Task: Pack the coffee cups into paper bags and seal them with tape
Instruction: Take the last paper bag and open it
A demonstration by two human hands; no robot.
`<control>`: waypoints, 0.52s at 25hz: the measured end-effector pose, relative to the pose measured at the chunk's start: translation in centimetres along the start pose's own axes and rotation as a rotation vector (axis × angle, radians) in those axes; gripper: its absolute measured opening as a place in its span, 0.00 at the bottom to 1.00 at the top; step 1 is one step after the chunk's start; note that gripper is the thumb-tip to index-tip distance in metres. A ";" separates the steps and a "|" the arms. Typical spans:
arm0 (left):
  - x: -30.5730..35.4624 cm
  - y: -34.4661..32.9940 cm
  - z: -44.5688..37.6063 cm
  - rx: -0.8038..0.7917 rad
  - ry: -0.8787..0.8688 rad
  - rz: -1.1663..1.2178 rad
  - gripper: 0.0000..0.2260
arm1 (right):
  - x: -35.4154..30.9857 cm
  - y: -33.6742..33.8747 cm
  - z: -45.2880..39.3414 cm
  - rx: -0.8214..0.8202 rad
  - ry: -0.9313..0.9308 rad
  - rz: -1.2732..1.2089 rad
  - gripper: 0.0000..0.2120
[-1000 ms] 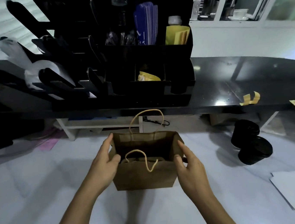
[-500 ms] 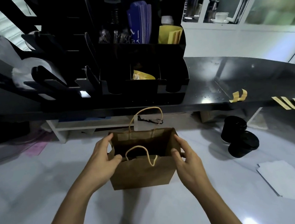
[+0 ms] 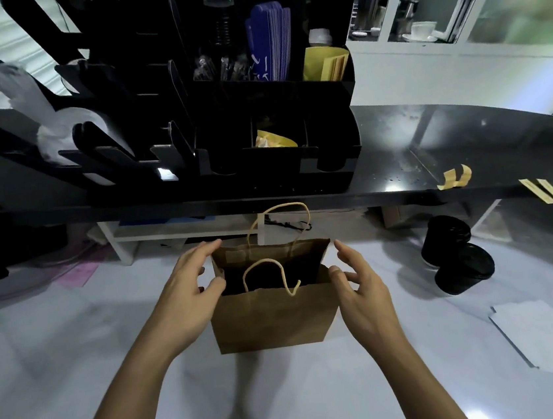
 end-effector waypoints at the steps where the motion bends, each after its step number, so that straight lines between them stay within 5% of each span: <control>1: 0.2 0.1 0.0 0.011 -0.005 -0.006 0.24 | 0.0 0.1 0.0 0.006 0.002 -0.003 0.21; 13: 2.5 0.7 -0.2 0.024 -0.057 -0.003 0.24 | -1.5 1.5 0.6 0.045 0.031 -0.012 0.21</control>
Point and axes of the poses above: each hand's wrist, its own z-axis away from the middle knuckle, its own y-axis out of the back of the hand, x = y × z, the point moved 5 cm from there along -z, towards the middle knuckle, and after that the axes turned 11 degrees about -y, right-handed, at the moved point
